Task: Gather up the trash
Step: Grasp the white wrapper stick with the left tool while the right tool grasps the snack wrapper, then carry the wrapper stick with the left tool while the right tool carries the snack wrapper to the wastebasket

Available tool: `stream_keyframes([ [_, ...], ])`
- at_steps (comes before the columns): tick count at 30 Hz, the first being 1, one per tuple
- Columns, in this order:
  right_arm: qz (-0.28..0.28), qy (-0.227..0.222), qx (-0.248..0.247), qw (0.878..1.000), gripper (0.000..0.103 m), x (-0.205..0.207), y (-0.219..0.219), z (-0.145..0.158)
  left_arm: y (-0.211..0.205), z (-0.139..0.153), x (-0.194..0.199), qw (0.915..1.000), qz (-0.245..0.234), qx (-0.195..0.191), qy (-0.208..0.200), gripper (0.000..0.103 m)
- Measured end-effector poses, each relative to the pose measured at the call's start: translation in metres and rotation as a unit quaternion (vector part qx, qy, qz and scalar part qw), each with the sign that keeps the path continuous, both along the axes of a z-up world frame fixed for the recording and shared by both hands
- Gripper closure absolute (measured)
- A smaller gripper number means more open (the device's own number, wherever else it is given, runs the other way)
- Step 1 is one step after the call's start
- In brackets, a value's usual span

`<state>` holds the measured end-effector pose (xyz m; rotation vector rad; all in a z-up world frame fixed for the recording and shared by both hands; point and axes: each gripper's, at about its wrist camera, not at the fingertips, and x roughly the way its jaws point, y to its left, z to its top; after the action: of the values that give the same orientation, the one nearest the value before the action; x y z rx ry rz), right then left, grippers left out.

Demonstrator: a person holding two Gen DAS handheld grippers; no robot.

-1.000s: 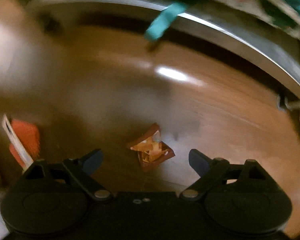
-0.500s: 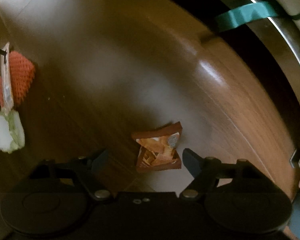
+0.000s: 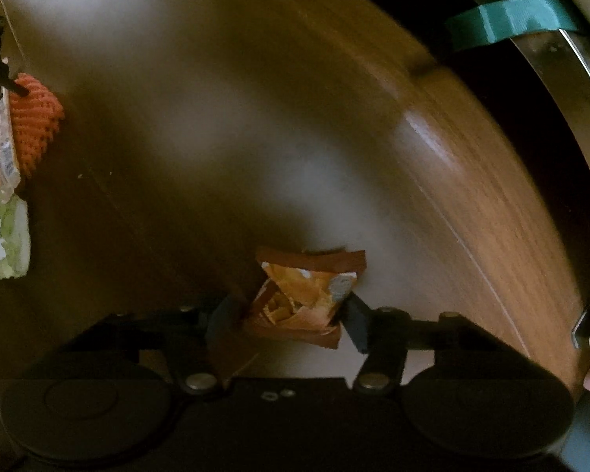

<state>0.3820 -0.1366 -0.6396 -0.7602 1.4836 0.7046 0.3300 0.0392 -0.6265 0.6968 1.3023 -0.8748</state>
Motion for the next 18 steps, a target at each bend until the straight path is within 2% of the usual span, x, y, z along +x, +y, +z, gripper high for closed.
stream_keyframes([
  [2,0.001,0.004,0.004,1.000,0.052,0.000,0.001,0.001,0.002,0.001,0.003,0.9999,0.014,-0.002,0.001,0.059],
  [4,0.004,0.002,0.002,1.000,0.056,0.000,-0.001,0.000,0.004,0.002,0.008,0.9994,0.036,-0.003,0.002,0.072],
  [7,-0.006,0.006,0.000,1.000,0.063,0.000,-0.001,0.002,0.010,0.003,0.019,0.9969,0.076,-0.011,0.014,0.079],
  [12,-0.021,0.005,-0.005,1.000,0.069,-0.003,-0.004,0.016,0.019,0.011,0.029,0.9915,0.125,-0.023,0.028,0.082],
  [18,-0.032,-0.007,0.004,0.999,0.074,-0.009,-0.005,0.048,0.026,0.041,0.028,0.9838,0.168,-0.050,0.036,0.083],
])
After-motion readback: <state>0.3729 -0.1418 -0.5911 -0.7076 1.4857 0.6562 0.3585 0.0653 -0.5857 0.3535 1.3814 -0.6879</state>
